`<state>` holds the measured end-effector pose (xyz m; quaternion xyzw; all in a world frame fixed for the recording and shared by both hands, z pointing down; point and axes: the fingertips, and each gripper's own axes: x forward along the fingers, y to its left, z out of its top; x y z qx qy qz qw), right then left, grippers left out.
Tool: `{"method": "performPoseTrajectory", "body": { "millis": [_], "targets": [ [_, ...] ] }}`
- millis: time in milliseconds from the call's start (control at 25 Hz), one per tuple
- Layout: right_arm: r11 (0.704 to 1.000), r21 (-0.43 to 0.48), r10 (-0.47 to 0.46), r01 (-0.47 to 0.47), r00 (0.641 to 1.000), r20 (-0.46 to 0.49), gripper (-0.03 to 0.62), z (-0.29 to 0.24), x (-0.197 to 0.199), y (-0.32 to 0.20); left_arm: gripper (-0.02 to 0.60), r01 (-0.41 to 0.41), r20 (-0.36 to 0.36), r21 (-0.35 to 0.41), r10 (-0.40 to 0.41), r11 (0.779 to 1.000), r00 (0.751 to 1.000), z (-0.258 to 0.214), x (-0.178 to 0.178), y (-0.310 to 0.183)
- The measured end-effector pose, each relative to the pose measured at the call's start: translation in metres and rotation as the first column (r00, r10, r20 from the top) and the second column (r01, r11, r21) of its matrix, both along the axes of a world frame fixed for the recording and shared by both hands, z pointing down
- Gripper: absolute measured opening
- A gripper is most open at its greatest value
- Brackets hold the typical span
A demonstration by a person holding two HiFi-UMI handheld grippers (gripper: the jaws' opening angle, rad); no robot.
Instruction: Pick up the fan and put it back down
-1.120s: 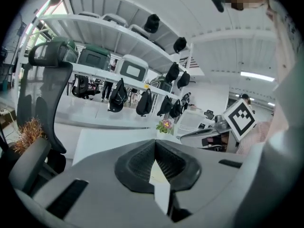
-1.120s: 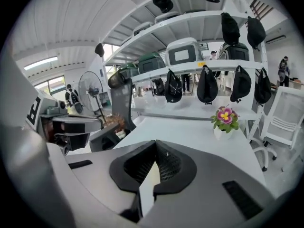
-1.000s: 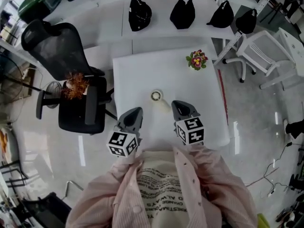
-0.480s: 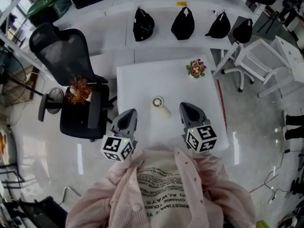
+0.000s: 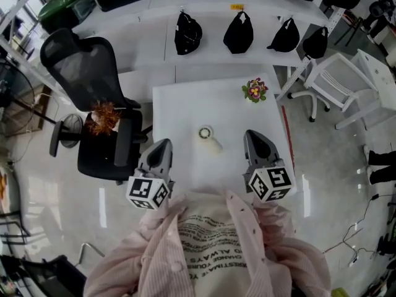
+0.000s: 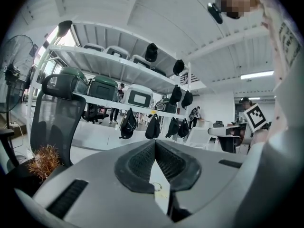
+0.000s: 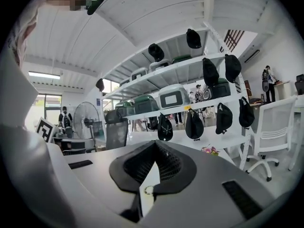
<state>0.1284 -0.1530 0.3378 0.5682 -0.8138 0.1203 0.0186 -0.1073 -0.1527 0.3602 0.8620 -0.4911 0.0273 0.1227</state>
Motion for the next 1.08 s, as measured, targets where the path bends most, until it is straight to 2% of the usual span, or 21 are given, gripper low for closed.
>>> {"method": "performPoseTrajectory", "body": {
  "millis": [640, 1080],
  "targets": [
    [1.0, 0.025, 0.019, -0.018, 0.999, -0.05, -0.002, -0.002, 0.004, 0.01, 0.002, 0.012, 0.001, -0.001, -0.012, 1.0, 1.0, -0.002, -0.001, 0.004],
    [1.0, 0.018, 0.013, -0.012, 0.999, -0.05, -0.002, 0.003, 0.005, 0.011, 0.002, 0.009, 0.004, -0.017, -0.009, 1.0, 1.0, 0.006, 0.001, 0.003]
  ]
}}
